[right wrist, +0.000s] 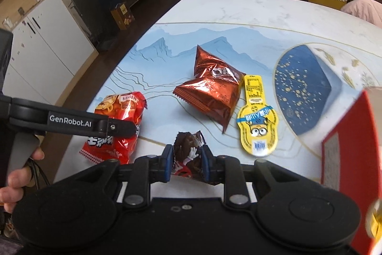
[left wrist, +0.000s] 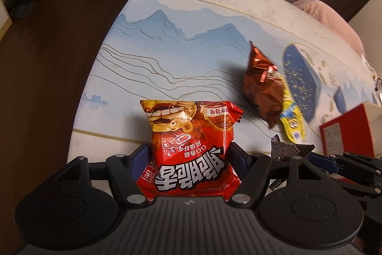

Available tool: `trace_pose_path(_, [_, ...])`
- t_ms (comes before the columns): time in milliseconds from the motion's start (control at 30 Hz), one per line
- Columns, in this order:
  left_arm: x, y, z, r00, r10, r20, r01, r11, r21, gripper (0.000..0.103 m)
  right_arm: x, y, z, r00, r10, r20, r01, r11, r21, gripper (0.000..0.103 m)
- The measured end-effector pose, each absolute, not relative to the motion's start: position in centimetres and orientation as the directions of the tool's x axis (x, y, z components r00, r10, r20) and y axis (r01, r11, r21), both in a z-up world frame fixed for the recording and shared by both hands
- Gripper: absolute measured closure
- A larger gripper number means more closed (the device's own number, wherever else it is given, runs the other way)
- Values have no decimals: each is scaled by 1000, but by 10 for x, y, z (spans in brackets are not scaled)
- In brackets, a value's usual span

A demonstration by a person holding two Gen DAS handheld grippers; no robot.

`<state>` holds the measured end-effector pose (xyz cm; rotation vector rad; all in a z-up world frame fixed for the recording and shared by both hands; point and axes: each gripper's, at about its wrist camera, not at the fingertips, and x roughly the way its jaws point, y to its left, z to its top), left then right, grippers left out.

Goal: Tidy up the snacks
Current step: 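Grasp the red chip bag with the left gripper while the right grasps the dark chocolate packet, then carry the chip bag and chocolate packet into the red box and release them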

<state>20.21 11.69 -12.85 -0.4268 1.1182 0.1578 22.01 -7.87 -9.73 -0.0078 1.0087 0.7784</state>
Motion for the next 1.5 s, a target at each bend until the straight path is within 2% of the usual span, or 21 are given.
trace_pose_path(367, [185, 80, -77, 503, -131, -854, -239, 929, -284, 32, 197, -136, -53, 387, 597, -702, -559, 758, 337, 80])
trace_pose_path(667, [189, 23, -34, 542, -178, -821, -104, 955, -276, 32, 189, -199, -31, 494, 551, -672, -485, 817, 313, 80])
trace_pose_path(1067, [208, -64, -8, 552, -237, -799, 52, 967, -251, 32, 192, -284, -31, 597, 468, -652, -359, 882, 304, 80])
trace_pose_path(1500, [240, -154, -6, 509, -270, -817, 157, 963, -220, 32, 207, -359, -57, 637, 351, -687, -239, 937, 256, 80])
